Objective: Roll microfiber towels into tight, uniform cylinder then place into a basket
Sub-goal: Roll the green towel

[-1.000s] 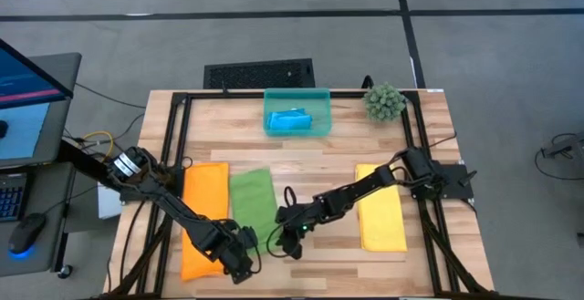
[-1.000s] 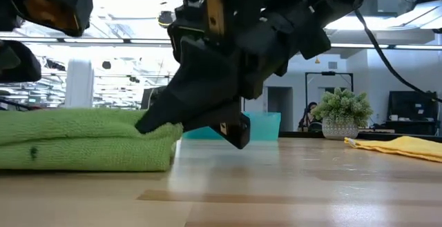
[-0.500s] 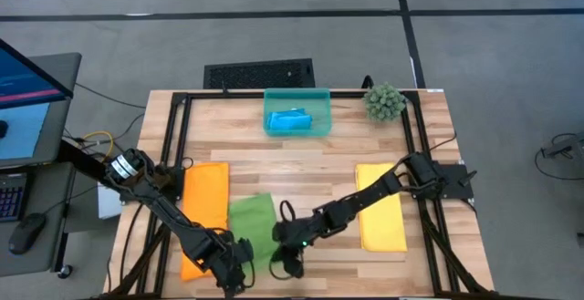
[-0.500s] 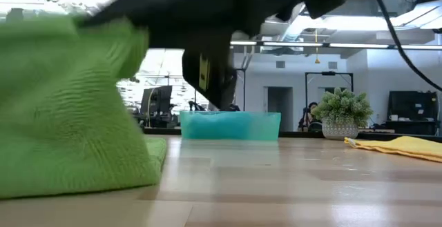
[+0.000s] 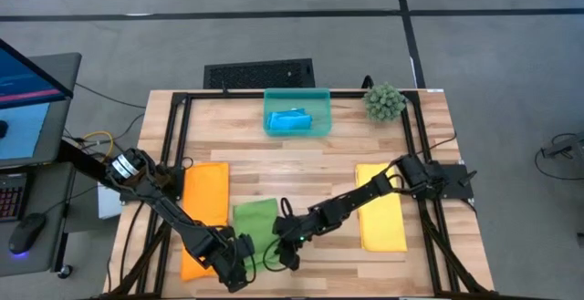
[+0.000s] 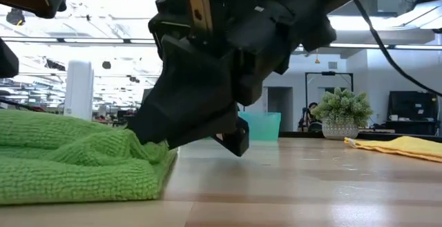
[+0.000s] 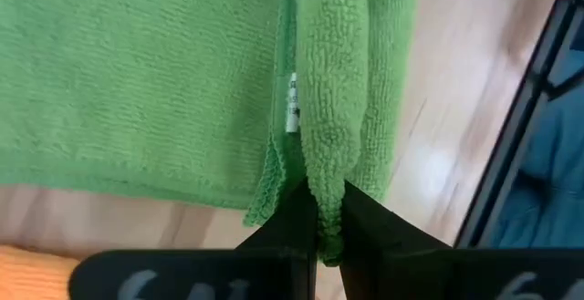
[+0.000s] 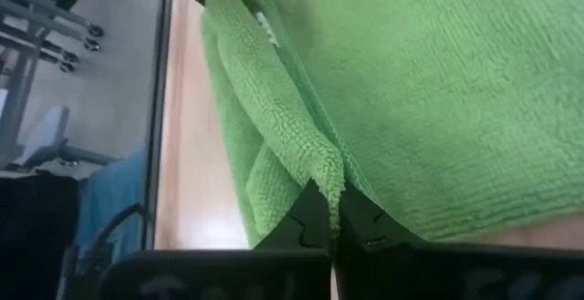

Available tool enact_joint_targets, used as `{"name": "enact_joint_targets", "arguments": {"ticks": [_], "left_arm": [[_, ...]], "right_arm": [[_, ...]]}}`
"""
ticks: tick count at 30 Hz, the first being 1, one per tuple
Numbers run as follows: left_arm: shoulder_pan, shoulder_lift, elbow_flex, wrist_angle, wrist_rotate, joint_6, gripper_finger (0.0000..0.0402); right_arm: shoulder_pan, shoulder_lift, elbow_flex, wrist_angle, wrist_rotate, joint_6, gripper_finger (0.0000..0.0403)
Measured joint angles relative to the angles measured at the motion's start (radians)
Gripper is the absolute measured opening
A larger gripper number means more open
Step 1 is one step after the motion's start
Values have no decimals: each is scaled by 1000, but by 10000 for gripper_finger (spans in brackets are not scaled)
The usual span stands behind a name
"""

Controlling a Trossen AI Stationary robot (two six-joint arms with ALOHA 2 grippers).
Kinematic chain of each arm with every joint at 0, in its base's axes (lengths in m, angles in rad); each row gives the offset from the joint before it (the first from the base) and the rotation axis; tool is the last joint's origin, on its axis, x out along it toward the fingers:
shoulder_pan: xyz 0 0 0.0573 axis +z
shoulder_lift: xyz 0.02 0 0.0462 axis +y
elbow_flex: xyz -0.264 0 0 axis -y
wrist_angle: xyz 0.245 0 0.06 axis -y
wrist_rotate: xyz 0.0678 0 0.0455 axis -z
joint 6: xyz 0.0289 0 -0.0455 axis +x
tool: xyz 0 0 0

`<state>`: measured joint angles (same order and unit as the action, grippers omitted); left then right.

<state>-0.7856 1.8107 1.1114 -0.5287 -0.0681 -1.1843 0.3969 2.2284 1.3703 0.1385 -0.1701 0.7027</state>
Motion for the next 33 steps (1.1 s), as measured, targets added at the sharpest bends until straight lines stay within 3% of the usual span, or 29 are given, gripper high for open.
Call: {"name": "enact_joint_targets", "arguments": {"ticks": [9, 33], "left_arm": [[5, 8, 0, -62, -84, 47, 16], [8, 8, 0, -59, -145, 117, 16]], "right_arm": [[0, 1, -2, 1, 11, -53, 34], [-26, 2, -2, 27, 21, -101, 143]]}}
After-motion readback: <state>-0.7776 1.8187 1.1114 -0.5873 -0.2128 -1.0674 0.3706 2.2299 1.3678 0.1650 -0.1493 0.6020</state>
